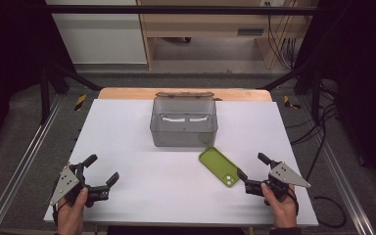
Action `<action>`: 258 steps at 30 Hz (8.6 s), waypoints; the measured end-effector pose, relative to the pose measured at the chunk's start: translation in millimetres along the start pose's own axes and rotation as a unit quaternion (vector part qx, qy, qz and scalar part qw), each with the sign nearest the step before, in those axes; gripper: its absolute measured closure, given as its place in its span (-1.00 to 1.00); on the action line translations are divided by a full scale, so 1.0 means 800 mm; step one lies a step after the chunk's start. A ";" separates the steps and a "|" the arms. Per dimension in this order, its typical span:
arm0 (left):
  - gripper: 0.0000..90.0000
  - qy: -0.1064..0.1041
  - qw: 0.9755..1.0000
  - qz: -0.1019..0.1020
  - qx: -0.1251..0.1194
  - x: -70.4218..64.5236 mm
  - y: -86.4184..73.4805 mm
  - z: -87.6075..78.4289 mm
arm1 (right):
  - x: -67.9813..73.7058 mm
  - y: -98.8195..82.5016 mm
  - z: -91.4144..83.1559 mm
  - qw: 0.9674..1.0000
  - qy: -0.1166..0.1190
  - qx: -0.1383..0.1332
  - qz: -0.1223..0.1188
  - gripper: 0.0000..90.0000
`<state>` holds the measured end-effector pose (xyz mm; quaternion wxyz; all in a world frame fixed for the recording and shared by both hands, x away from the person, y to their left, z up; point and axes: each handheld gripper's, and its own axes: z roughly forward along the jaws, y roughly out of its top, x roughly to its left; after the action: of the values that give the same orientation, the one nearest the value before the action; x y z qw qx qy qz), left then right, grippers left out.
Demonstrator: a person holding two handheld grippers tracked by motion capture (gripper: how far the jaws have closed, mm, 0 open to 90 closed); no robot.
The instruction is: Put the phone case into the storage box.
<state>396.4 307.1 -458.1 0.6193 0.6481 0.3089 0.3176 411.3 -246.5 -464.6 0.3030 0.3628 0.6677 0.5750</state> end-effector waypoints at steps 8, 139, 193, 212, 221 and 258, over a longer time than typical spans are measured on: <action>-0.99 0.000 1.000 -0.001 0.001 -0.001 0.001 0.001 | 0.001 -0.001 0.000 1.000 -0.001 0.005 -0.003 -0.88; -0.98 0.000 1.000 0.015 0.024 -0.001 0.001 0.000 | 0.242 0.024 0.220 0.914 0.210 0.322 -0.127 1.00; -0.98 -0.002 0.999 0.020 0.032 -0.002 0.000 0.001 | 0.156 0.032 0.137 0.952 0.173 0.241 -0.071 0.29; -0.98 -0.003 0.999 0.018 0.032 -0.003 -0.001 0.002 | 0.157 0.021 0.129 0.953 0.175 0.239 -0.068 -0.60; -0.98 -0.003 0.999 0.018 0.032 -0.003 -0.001 0.002 | 0.156 0.008 0.118 0.952 0.177 0.243 -0.056 -0.86; -0.98 -0.005 0.999 0.018 0.034 -0.004 -0.001 0.002 | 0.160 -0.007 0.103 0.935 0.221 0.251 -0.120 0.47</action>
<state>395.9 303.5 -459.2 0.5928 0.6758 0.3042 0.3151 407.4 -95.6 -481.6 0.1134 0.2078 0.8790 0.4138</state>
